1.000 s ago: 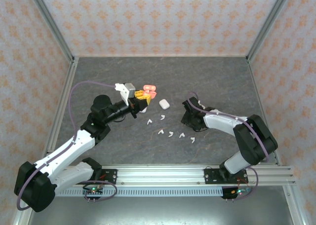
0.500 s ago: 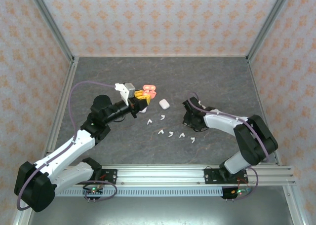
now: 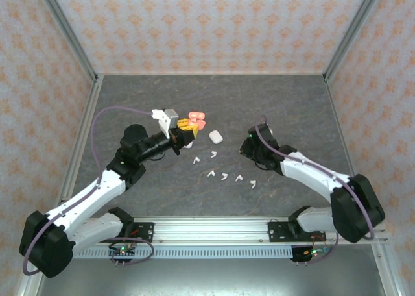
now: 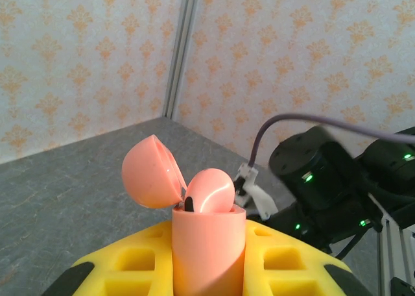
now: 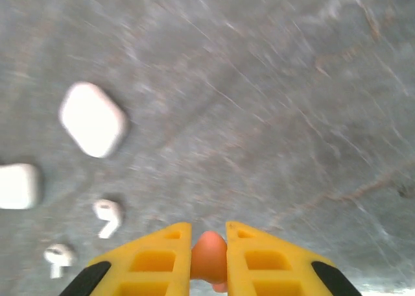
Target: Insert the wireless bluetooth earbuds into the charging case
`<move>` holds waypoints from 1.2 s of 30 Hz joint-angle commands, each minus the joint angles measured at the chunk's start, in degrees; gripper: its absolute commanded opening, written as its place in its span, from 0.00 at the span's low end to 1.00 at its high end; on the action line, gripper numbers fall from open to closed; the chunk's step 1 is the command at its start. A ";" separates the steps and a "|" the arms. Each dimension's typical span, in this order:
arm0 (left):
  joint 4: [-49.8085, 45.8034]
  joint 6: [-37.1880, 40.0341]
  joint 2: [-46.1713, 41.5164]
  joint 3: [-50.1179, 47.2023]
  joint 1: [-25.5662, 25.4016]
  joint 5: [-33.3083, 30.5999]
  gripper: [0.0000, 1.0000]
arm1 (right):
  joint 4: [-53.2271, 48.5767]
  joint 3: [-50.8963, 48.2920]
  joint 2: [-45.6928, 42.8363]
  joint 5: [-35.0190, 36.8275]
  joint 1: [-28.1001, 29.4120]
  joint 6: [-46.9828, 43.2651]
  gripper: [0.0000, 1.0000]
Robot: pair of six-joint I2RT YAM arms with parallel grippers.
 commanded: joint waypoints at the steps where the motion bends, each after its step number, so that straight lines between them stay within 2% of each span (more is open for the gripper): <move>1: 3.96 -1.31 0.90 0.33 -0.55 -0.52 0.00 | 6.31 2.70 -3.84 -1.18 0.03 -4.05 0.15; 5: 5.08 -2.10 2.58 0.98 -0.53 0.34 0.00 | 8.02 7.65 -6.97 -3.64 1.21 -7.57 0.15; 12: 7.22 -3.01 4.55 1.34 -0.76 1.97 0.00 | 7.79 16.52 -6.34 -6.50 4.95 -12.23 0.15; 21: 10.87 -2.54 5.54 0.56 -1.34 4.15 0.00 | -3.74 28.29 -2.20 -12.89 7.38 -17.01 0.14; 36: 14.37 -0.87 5.70 1.10 -2.47 4.63 0.00 | -12.36 34.38 -1.70 -12.67 9.37 -20.22 0.14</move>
